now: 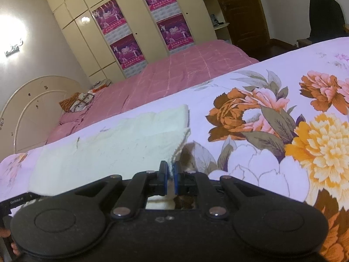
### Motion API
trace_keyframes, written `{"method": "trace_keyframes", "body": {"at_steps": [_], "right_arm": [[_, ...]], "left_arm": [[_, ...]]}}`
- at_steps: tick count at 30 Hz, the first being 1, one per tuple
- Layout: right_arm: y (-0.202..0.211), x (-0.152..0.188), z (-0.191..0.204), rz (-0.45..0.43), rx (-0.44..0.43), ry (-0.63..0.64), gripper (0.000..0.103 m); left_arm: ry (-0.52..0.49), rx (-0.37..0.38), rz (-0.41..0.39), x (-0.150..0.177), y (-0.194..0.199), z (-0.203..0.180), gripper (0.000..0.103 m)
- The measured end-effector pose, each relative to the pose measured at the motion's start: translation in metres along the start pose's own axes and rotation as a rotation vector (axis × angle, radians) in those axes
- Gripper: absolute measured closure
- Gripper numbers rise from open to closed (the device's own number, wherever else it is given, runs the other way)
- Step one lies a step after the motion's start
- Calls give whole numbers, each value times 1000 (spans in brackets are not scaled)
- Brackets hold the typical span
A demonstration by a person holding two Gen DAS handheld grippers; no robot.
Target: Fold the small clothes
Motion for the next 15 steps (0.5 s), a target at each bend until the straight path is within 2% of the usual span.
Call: {"method": "trace_keyframes", "body": {"at_steps": [3,9,12,15], "right_arm": [[4,4,2,-3,-9,4,96],[4,-2,7,-12,-13,10,96],[2,-3,11,-6,-15,20,96],[-4,-3,13,12,-13,26,96]], "left_arm": [[-9,11,0,-2,2,1,17],[-89,47,-95,-6,17,-19,17],[-138,12,-58,-19,-1,-31,17],[-104,-22,-13,-29,-19,-25,17]]}}
Point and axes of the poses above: each gripper's, at about its wrist camera, not at the fingertips, and y roughly against the way its jaws point, z to its left, x to its underside, the point moved 1 cm from there along -y, roughly the way its jaws point, and after that the axes turned 14 degrees about z, right-handed, at the moved point
